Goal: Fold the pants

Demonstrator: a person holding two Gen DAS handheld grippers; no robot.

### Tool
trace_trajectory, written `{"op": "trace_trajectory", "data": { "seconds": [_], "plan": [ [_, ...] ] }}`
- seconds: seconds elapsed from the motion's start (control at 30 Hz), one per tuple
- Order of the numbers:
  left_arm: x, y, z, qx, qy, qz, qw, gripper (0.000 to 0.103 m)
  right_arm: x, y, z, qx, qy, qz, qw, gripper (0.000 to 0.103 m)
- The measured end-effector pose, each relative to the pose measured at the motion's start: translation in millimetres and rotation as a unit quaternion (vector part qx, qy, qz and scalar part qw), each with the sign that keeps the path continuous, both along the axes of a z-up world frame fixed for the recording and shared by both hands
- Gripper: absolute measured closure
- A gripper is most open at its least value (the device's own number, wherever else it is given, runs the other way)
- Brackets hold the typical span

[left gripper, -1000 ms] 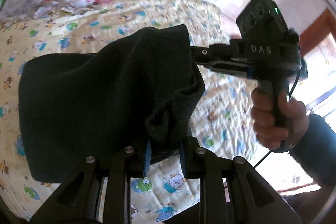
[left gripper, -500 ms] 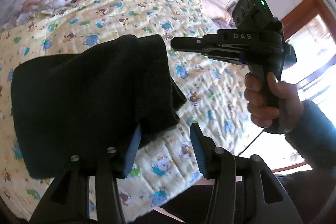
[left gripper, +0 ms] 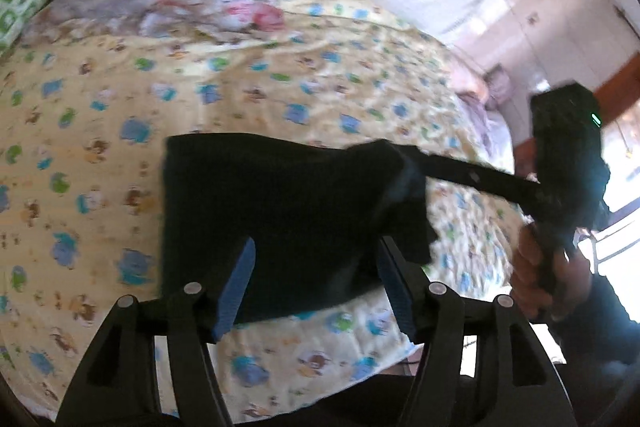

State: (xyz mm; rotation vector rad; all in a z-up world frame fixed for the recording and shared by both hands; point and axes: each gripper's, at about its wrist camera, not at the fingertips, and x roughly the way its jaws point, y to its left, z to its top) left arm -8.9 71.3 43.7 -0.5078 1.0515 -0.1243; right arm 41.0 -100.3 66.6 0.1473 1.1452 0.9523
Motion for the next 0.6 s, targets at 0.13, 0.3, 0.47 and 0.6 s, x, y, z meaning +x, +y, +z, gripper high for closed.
{"op": "trace_trajectory", "data": {
  "seconds": [0.13,0.3,0.47,0.6],
  "plan": [
    [5.3,24.2,-17.1,0.011,0.022,0.02,0.9995,0.039,-6.7,5.5,-7.7,-0.016,0.0,0.008,1.0,0.102],
    [8.0,46.7,-44.3,0.006,0.054,0.039,0.9978,0.039,-7.1,-4.6,-39.7,-0.102,0.004,-0.011,0.995,0.102],
    [9.4,57.9,-67.0,-0.025,0.077,0.042,0.9958,0.038,-5.5,-29.4,-58.5,-0.079,0.041,-0.059,0.994,0.102],
    [14.5,60.6,-75.8,-0.039,0.086,0.042,0.9946,0.034,-8.2,-31.2,-54.3,-0.092,0.033,-0.077,0.992,0.102]
  ]
}}
